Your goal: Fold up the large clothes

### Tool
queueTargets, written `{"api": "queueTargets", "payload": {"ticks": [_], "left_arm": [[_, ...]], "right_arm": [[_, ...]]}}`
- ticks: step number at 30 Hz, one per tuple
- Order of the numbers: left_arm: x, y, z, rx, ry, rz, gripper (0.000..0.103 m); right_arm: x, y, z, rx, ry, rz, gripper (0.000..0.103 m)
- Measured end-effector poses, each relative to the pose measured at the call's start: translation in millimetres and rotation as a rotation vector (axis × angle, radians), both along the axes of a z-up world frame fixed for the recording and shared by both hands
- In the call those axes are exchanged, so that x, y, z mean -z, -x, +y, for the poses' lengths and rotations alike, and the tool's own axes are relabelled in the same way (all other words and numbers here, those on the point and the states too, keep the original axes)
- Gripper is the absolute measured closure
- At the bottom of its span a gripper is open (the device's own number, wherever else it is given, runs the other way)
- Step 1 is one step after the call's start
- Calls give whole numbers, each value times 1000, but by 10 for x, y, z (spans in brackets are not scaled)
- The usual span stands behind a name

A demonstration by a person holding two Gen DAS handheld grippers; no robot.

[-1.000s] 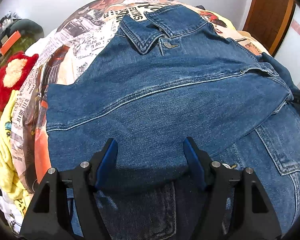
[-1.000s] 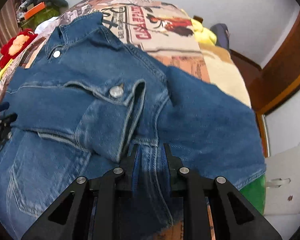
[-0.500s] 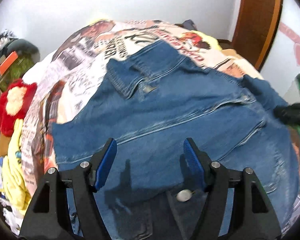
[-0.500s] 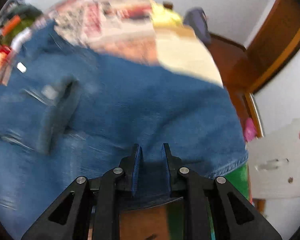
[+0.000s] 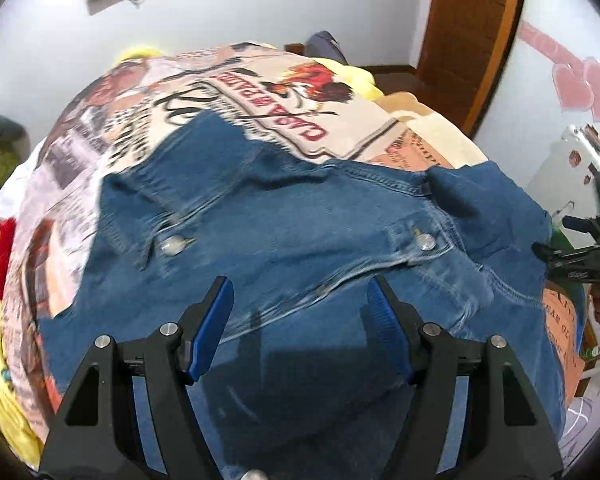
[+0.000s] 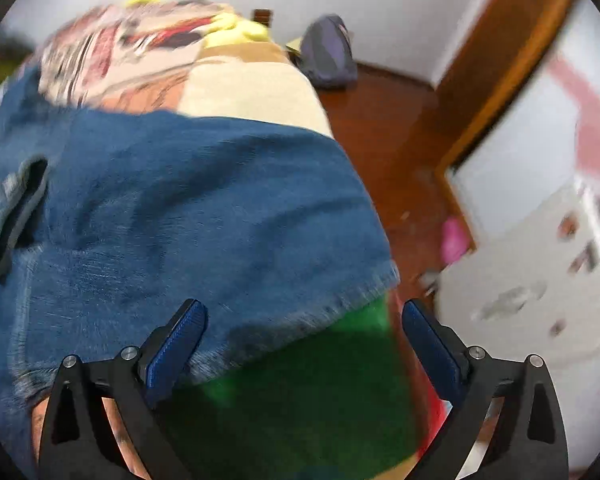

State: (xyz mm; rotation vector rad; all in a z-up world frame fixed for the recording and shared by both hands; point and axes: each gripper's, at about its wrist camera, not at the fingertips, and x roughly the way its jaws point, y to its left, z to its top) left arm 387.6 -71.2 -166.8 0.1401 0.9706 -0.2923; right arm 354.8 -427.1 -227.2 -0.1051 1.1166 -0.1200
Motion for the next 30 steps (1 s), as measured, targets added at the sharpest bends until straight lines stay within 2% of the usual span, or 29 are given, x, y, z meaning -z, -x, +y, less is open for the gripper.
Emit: {"api": "queueTargets", "payload": {"ticks": [3,8,10,12,14,17,24,27,29,30], "left_arm": [[90,-122,-221,36,-10,26,34],[273,-267,-515,66,-10,77,34],[324,-304,-593,73,-3,91,34],[352,-334,-651,74,7,95,31],[360,-364,-691,73,14,94,26],[377,-400,-727,71,15,92,26],[411,-473,-701,48,54,118,24],[366,-445,-698,48,38,102,24],[306,-395,-686,55,24,78,24],[276,-367,-675,58,22,69,24]], "right_arm": [[-132,102,-301,82,-189,-26,5],[-170,86,-704,212,-426,-28,5],[-145,93,-838,254,-490,-24,6],[-96,86,-954,294,-535,-9,12],[-4,9,-1027,323,-590,13,25],[183,-85,-1155,382,-679,55,32],[420,-342,-1246,468,-720,50,50],[402,-413,-1241,473,-681,42,61],[325,-440,-1198,458,-637,26,76],[272,-449,-1169,447,-618,12,80]]}}
